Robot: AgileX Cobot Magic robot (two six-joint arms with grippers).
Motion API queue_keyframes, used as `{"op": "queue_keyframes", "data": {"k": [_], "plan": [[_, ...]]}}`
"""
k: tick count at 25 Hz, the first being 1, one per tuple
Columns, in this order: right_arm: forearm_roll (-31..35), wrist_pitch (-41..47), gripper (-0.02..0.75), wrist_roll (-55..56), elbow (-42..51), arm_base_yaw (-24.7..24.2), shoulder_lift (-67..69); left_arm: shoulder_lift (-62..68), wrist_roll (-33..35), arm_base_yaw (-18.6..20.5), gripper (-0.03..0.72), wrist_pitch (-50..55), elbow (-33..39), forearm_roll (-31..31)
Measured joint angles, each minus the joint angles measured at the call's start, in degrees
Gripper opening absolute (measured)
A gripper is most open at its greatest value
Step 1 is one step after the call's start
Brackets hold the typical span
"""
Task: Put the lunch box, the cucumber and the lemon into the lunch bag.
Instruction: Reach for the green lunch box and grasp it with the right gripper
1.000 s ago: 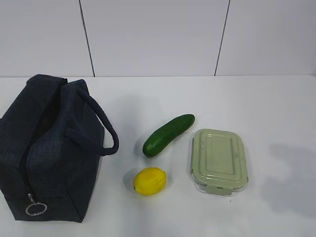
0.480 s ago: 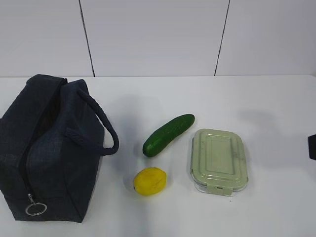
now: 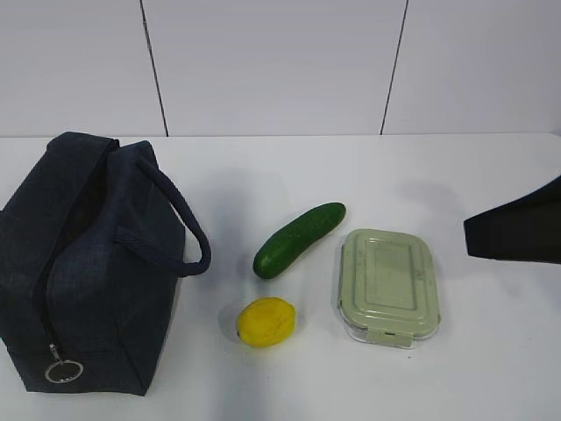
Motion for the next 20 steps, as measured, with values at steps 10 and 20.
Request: {"op": "queue_keyframes", "data": {"k": [10,20], "plan": [[16.5,10.5,0.568,-19.4,-0.2,-17.0,13.2,0.0,0.0,0.0,0.495,0.0,0.0,0.0],[20.0,10.5,0.568,-30.6,-0.4,-19.5,29.4,0.0,0.0,0.0,0.495,0.1,0.0,-0.1]]}}
